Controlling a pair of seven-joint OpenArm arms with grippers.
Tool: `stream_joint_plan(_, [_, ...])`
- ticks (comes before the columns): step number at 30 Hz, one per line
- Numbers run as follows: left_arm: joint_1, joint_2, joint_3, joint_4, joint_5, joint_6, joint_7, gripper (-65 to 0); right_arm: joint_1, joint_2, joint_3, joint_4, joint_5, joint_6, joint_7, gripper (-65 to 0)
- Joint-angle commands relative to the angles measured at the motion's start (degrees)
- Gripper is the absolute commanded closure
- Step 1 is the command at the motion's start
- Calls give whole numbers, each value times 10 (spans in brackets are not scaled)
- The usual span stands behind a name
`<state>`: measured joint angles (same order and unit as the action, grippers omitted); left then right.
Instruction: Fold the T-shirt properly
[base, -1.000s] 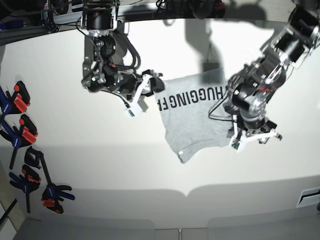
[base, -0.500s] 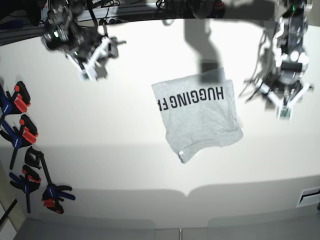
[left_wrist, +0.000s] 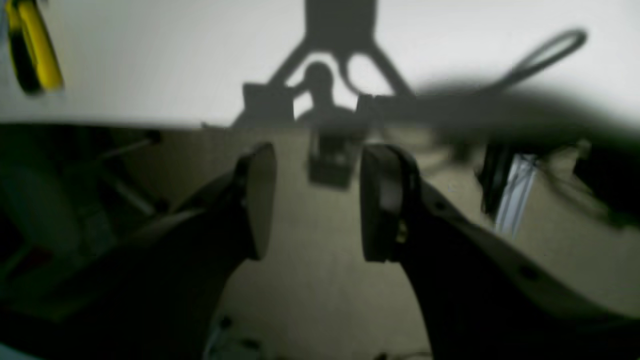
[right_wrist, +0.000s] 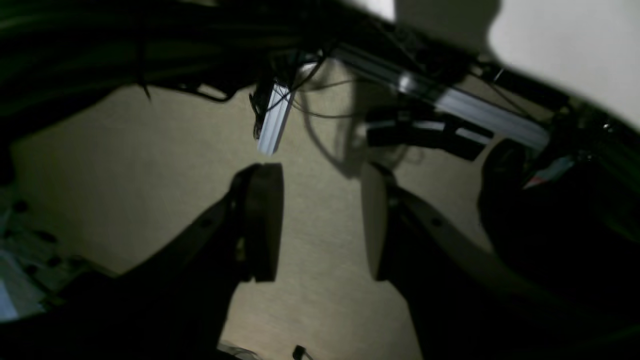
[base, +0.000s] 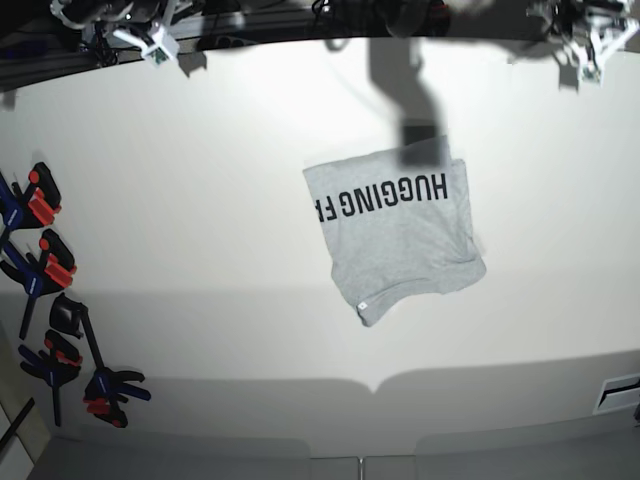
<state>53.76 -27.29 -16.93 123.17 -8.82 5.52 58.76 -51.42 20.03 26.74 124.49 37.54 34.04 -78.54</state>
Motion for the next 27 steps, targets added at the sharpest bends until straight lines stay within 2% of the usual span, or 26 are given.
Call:
stream_joint_plan(1, [25, 7, -3, 10, 4, -3, -7, -256, -16, 6, 3, 7, 6, 1, 8, -244])
stream_joint_plan(3, [63, 39, -3, 3, 3, -28, -63, -256, -32, 6, 3, 0, 0, 11, 36, -244])
stream_joint_plan(5, [77, 75, 0, -28, 1, -46, -134, -256, -43, 6, 3, -24, -34, 20, 126, -244])
stream_joint_plan(7, [57, 95, 9, -85, -4, -65, -149, -256, -46, 6, 0, -66, -84, 20, 235, -244])
stream_joint_plan(9, [21, 103, 20, -167, -3, -79, -149, -256, -45, 6, -9, -119, -121, 20, 306, -244])
stream_joint_plan(10, [1, 105, 27, -214, -3, -87, -149, -256, -41, 6, -15, -148, -130, 20, 323, -244])
stream_joint_plan(13, [-61, 105, 62, -370, -3, -116, -167, -256, -16, 9, -42, -253, -136, 20, 327, -244])
stream_joint_plan(17, [-146, 103, 125, -599, 22, -176, -259, -256, 40, 35, -105, -440, -136, 19, 339, -244])
stream_joint_plan(19, [-197, 101, 160, -704, 45, -177, -314, -256, 76, 46, -148, -543, -136, 19, 363, -244])
stream_joint_plan(22, [-268, 103, 202, -823, 58, -177, -361, -256, 144, 57, -219, -701, -136, 15, 469, -244])
stream_joint_plan(24, [-305, 103, 224, -867, 58, -177, -358, -256, 194, 58, -266, -794, -135, 15, 505, -244])
stream_joint_plan(27, [-335, 103, 231, -887, 58, -176, -329, -256, 256, 57, -340, -893, -133, 15, 499, -244])
